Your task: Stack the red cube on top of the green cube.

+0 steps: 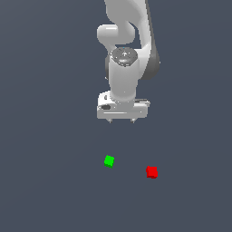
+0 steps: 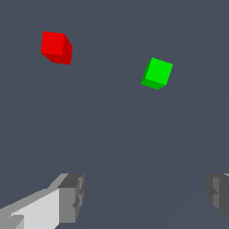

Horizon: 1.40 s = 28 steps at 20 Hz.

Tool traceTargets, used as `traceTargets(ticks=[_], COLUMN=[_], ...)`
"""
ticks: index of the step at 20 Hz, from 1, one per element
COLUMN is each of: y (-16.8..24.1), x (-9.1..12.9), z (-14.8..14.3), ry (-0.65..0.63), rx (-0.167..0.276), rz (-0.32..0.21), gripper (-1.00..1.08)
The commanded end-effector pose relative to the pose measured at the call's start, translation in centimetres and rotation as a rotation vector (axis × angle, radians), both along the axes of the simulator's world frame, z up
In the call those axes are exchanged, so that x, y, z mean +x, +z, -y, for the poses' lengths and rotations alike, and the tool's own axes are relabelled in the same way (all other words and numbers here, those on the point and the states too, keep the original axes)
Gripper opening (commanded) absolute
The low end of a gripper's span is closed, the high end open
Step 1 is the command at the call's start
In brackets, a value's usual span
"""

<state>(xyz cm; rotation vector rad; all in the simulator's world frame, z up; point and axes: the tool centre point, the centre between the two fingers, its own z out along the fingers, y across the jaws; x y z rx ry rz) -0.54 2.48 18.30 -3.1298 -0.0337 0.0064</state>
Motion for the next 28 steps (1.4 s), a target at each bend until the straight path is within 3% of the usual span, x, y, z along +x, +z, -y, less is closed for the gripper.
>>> traceTargets(ticks=[1, 12, 28], y=[0.0, -1.4, -6.4], x=[0.0, 2.0, 9.1], z=[0.0, -1.9, -8.0], ry=[0.0, -0.014, -0.065], rx=[0.0, -0.001, -0.007], rz=[0.0, 0.0, 0.002], gripper=[1.0, 1.0, 1.0])
